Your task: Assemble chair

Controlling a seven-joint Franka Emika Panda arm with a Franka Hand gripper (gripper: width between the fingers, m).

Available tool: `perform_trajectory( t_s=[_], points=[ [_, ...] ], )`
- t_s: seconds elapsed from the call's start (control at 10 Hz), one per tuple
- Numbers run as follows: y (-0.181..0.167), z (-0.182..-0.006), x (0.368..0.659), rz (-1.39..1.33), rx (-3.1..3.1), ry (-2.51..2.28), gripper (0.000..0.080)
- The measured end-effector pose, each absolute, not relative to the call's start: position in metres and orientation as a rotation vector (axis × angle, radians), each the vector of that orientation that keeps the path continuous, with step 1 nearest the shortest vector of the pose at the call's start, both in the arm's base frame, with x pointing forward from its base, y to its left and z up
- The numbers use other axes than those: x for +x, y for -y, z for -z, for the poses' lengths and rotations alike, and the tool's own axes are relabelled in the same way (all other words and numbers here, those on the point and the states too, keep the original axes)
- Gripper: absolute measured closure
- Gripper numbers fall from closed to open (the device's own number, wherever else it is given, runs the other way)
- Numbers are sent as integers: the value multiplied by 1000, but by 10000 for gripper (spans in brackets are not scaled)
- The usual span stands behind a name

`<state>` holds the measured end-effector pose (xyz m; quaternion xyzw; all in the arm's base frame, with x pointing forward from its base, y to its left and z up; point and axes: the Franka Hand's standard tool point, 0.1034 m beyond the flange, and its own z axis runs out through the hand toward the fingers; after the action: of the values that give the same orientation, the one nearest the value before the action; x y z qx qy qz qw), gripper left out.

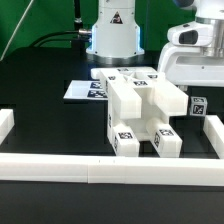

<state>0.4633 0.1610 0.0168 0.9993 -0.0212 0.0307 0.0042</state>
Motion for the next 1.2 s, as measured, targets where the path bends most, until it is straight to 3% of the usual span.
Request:
perform_trajectory(
  t_s=[0.9,1.0,1.1,1.2],
  points=[
    [-162,-7,443,-102,3132,46,151],
    [-161,-7,444,-102,3131,47,264],
    [-159,-8,445,-103,3130,44,264],
    [-157,-8,446,-104,3130,35,456]
  ],
)
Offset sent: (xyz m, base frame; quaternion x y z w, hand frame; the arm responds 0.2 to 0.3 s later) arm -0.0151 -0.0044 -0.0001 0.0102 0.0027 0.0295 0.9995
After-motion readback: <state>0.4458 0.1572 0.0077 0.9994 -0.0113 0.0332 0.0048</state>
